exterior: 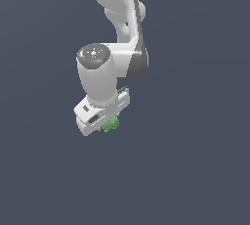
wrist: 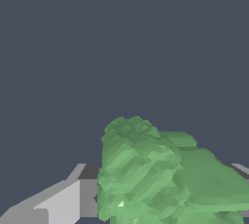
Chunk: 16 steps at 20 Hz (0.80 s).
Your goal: Pick up the object and move it to a goal position.
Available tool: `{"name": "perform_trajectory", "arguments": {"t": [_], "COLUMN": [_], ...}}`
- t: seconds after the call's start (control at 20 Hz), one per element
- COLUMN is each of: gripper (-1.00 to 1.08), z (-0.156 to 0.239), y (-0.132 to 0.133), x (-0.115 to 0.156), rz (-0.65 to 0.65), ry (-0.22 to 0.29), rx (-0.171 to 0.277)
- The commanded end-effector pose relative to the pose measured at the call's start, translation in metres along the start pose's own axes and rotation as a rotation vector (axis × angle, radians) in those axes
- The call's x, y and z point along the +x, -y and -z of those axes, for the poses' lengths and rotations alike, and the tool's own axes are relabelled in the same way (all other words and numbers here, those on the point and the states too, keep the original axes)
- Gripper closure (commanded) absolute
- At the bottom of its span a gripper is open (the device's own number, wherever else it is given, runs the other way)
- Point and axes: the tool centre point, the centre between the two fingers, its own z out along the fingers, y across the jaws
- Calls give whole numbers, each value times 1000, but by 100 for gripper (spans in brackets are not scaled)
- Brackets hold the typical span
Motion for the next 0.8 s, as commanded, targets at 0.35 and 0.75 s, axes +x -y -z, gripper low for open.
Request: {"name": "perform_trajectory", "arguments": {"t": [0.35,0.75], "gripper": [108,108], "z": [75,107], "y": [-63,-92], "x": [-52,-73], "rz": [1,0], "ry": [0,0], "rx": [1,0]}}
